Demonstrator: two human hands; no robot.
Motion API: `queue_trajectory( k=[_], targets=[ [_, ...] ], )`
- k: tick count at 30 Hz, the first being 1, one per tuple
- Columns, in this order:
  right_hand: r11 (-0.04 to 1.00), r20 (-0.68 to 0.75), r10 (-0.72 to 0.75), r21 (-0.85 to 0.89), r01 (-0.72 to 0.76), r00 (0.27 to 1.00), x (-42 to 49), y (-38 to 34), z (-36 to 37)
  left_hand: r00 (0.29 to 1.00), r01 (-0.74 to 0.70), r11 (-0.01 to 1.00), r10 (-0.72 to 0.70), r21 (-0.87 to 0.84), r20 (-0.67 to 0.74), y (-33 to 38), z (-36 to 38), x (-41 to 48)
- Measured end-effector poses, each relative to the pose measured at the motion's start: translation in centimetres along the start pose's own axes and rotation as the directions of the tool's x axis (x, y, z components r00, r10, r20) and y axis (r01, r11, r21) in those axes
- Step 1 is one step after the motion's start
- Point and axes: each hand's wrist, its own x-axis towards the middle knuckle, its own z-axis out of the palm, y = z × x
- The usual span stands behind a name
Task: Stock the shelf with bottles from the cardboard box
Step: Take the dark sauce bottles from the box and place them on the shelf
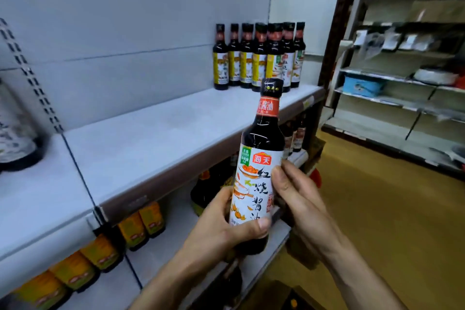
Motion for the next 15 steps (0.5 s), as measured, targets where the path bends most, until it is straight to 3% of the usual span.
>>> queue_trajectory(
  k=[7, 15],
  targets=[
    [0.992, 0.137, -0.107, -0.048, 0.115, 0.985, 4.6, -4.3, 6.6, 0.982, -0.156, 0.982, 0.166, 0.108, -0.094, 4.3, -7.3, -0.6],
    [0.974, 0.262, -0.206, -0.037, 0.223, 0.943, 8.2, -6.3, 15.1, 0.937, -0.226, 0.965, 0.252, 0.132, -0.243, 6.7, -14.3, -3.9]
  ],
)
